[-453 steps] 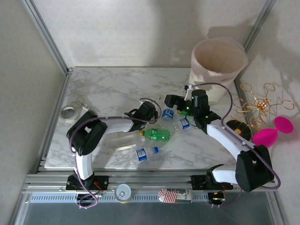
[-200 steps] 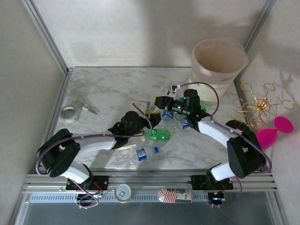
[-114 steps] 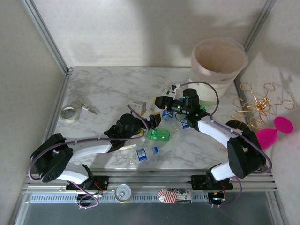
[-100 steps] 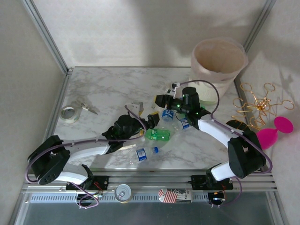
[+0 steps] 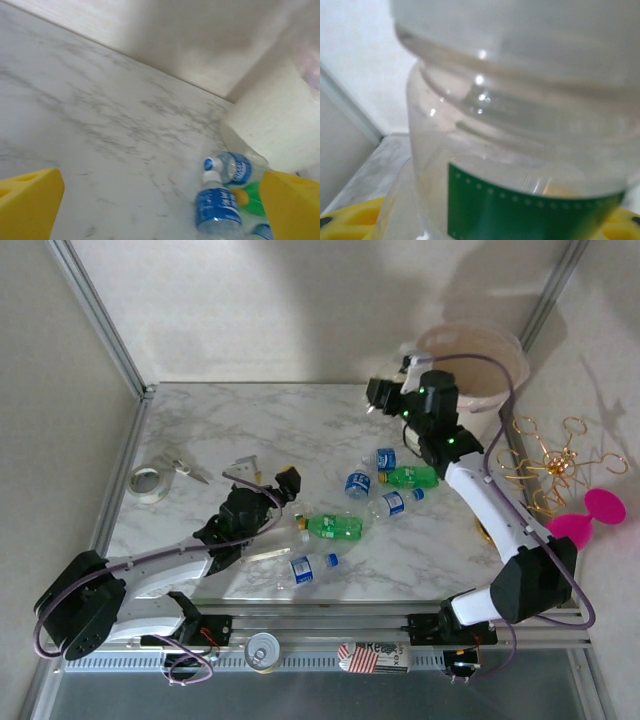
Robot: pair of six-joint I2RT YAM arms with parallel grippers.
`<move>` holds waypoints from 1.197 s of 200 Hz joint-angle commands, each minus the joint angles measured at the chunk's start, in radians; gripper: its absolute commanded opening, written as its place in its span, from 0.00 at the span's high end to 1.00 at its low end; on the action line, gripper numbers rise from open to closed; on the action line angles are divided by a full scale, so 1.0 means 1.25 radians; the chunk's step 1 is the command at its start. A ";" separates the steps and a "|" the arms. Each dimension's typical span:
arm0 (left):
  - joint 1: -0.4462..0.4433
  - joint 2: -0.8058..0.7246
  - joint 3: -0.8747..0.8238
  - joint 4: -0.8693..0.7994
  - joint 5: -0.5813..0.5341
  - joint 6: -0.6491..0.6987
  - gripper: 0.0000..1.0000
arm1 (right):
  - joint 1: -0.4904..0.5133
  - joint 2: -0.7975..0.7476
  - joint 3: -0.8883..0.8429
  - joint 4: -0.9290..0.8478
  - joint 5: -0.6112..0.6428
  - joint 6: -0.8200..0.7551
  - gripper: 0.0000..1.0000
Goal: Put the plastic bottles in the bin
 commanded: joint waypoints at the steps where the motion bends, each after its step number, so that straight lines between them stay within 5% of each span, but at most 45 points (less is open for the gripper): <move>1: 0.036 -0.030 -0.034 -0.050 -0.034 -0.078 0.00 | -0.042 -0.003 0.080 -0.010 0.141 -0.073 0.44; 54: 0.064 -0.104 -0.093 -0.068 -0.047 -0.102 0.00 | -0.158 0.070 0.182 0.043 0.284 -0.113 0.44; 151: 0.075 -0.132 -0.102 -0.082 -0.044 -0.105 0.00 | -0.210 0.205 0.214 -0.060 0.286 -0.111 0.41; 239: 0.077 -0.155 -0.100 -0.103 -0.055 -0.108 0.00 | -0.210 0.222 0.275 -0.123 0.262 -0.101 0.12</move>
